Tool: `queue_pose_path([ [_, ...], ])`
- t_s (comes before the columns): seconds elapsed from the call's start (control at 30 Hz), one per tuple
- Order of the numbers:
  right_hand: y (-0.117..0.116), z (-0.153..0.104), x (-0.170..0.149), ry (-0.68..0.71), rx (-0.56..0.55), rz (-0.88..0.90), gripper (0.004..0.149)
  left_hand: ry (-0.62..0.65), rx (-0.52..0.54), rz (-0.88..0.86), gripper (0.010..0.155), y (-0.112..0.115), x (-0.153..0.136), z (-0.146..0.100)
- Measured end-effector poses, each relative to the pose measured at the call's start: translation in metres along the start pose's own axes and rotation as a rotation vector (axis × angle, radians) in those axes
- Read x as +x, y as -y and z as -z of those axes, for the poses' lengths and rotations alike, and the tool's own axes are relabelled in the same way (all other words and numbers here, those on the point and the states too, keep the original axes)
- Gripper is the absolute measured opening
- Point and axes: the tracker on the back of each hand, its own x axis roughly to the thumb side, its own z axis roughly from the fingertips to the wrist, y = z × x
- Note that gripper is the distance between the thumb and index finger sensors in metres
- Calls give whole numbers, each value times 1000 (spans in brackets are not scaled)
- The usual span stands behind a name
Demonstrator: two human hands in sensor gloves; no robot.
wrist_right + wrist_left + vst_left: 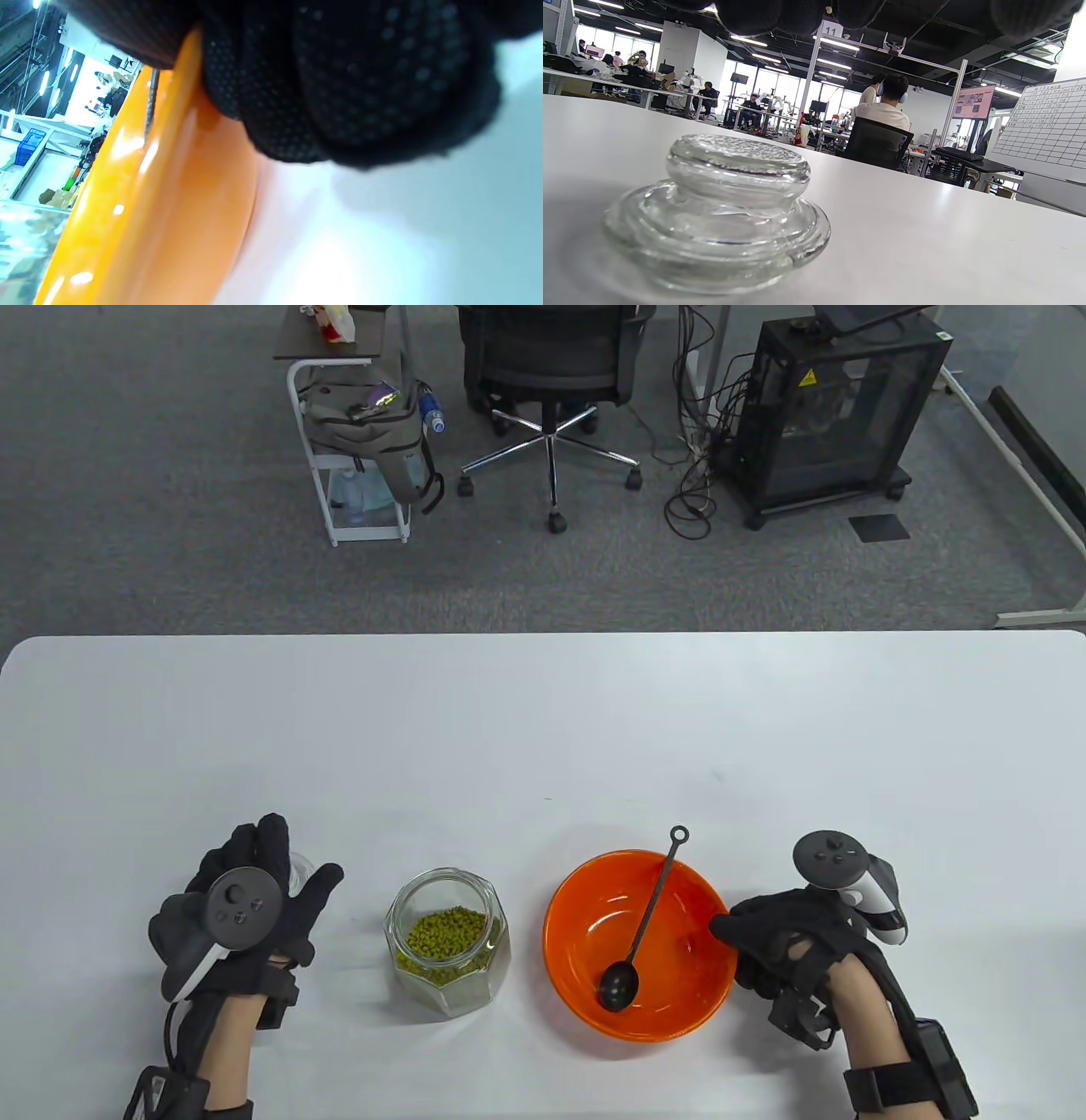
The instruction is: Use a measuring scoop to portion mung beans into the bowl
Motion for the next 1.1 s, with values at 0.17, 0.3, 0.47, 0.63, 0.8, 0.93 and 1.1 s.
queue_pose_path([
  [0.17,0,0,-1,-1,19,10,47,4,3,-3,91,0,0,0],
  [0.3,0,-1,-1,-3,22,15,48,7,3,-2,90,0,1,0],
  [0.47,0,-2,-1,-12,29,15,51,11,4,0,90,0,1,0],
  [0.63,5,-5,-4,-36,14,5,57,10,7,-11,90,-1,1,0],
  [0.8,14,-11,-3,-44,-41,13,61,13,11,-17,90,-1,1,0],
  [0.93,28,-16,8,-39,-147,25,63,16,11,-21,90,-1,2,0],
  [1.1,42,-7,38,-58,-179,-44,65,22,12,-25,90,-1,2,0],
])
